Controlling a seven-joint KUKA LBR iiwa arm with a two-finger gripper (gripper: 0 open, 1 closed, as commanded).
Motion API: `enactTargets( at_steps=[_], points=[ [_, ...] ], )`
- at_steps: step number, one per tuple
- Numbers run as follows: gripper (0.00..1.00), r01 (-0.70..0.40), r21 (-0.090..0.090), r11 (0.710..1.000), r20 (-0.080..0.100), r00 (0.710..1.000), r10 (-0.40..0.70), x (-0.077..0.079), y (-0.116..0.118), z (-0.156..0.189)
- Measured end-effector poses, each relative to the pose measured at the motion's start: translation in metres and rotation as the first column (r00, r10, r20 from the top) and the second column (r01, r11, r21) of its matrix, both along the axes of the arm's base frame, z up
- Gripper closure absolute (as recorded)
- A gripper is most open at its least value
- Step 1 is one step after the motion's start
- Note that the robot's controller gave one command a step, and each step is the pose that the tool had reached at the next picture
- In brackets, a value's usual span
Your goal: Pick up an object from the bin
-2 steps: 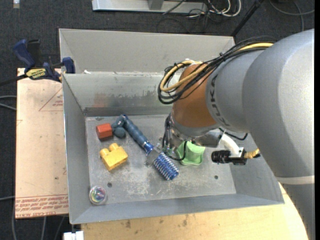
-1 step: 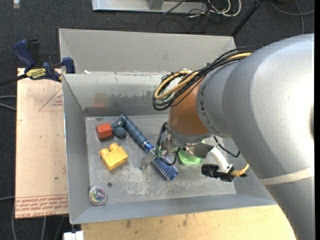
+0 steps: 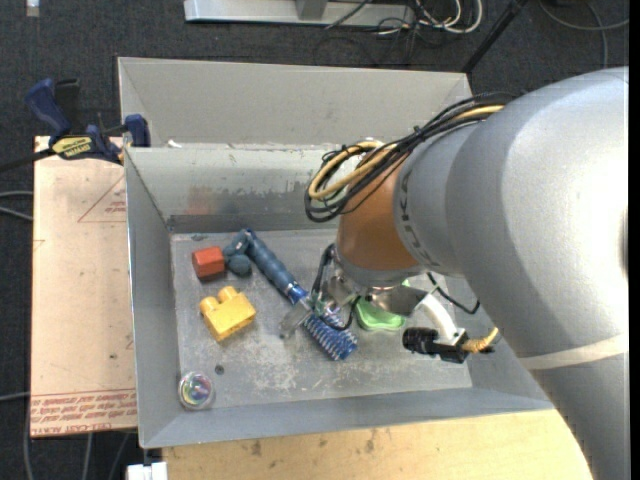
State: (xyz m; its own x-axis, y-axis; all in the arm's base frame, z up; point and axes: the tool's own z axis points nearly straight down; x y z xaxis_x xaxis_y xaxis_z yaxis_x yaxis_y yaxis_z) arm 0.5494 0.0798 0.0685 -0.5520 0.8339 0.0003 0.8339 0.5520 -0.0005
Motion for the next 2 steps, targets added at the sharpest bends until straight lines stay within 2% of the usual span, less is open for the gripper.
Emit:
enactTargets(
  at_steps=[1,2],
  points=[
    [1.0,0.0,0.0,1.0,0.0,1.0,0.0,0.0,0.0,0.0],
    [1.0,-0.005,0.001,1.0,0.006,1.0,0.005,0.002,0.001,0.081]
  ],
)
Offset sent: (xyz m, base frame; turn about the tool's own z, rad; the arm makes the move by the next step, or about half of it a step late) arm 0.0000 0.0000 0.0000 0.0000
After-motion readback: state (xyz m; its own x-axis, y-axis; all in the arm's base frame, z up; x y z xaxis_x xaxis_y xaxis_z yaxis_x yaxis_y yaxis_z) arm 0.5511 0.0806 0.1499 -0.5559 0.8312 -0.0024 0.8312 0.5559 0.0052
